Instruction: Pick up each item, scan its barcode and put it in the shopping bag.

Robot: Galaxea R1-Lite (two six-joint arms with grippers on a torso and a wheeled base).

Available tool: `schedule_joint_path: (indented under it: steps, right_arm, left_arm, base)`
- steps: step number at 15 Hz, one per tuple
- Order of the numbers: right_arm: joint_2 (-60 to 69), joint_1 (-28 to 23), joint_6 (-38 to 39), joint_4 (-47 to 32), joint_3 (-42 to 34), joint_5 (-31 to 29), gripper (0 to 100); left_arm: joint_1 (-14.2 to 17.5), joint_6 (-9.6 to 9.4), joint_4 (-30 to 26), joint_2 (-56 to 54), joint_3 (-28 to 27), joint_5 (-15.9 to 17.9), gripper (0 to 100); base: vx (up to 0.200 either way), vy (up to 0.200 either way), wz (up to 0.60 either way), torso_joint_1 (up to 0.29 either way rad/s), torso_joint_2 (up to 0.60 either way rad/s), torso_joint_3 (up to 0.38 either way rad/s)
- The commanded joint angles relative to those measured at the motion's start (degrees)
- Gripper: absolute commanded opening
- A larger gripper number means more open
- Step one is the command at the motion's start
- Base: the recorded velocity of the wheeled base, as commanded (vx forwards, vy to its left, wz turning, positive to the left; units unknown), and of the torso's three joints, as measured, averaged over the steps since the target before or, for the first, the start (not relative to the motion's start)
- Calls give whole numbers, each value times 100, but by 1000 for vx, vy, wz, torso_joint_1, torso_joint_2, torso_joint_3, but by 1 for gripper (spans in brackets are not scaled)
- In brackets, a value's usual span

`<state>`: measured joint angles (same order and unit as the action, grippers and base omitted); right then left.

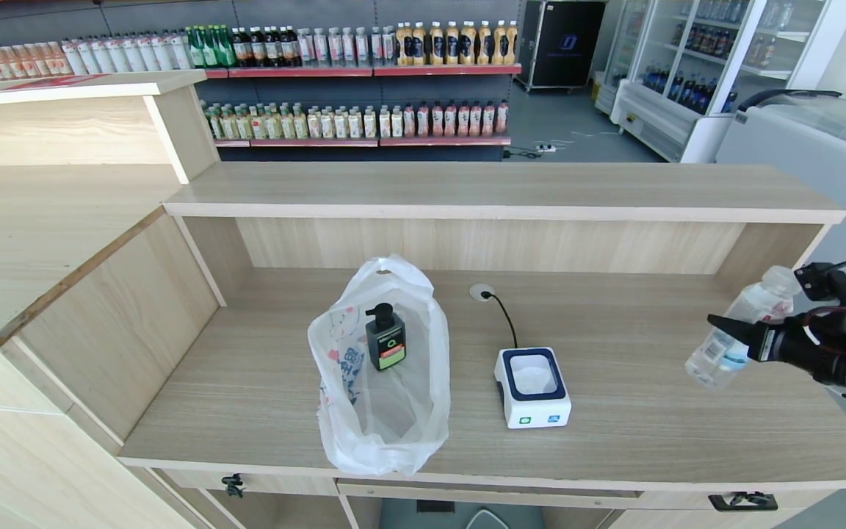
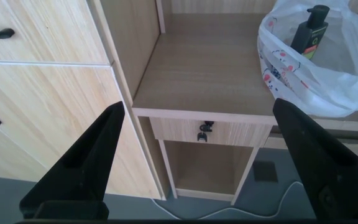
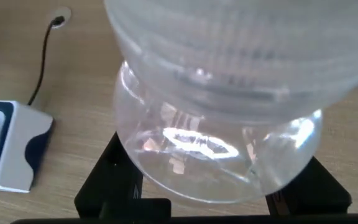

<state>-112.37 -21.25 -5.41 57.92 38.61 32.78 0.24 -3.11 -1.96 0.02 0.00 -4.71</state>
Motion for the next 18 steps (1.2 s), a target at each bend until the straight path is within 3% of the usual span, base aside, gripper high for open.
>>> schedule_joint_path:
  steps: [1,3,4,6,11,15,18]
  right_arm:
    - [1895,297,752,-975,367,1011,0]
    - [2228,420,1060,-1090,507,1292,0]
    - [2879,1000,2097,-1125,815,1556,0]
    - [3222,1694,2615,-1151,1079,1556,0]
    - [4030,3180,2633,-1459,718,1530,0]
    - [4654,3777,2668,-1503,-38,1521,0]
    - [5006,4085,2686,-1916,-99,1494,0]
  left_arm:
    - [2,3,-6,-2,0,-4,100]
    - [2,3,3,-2,0,-4,100]
    - [2,3,-6,-2,0,-4,100]
    - [2,-6,-6,-2,0,-4,100]
    - [2,3,3,-2,0,-4,100]
    - [2,3,-6,-2,0,-4,100]
    - [2,3,-6,-2,0,-4,100]
  base:
    - [0,0,0,0,0,0]
    - [0,0,0,0,0,0]
    - [0,0,0,0,0,0]
    - [0,0,0,0,0,0]
    - [0,0,0,0,0,0]
    - [0,0,0,0,0,0]
    - [0,0,0,0,0,0]
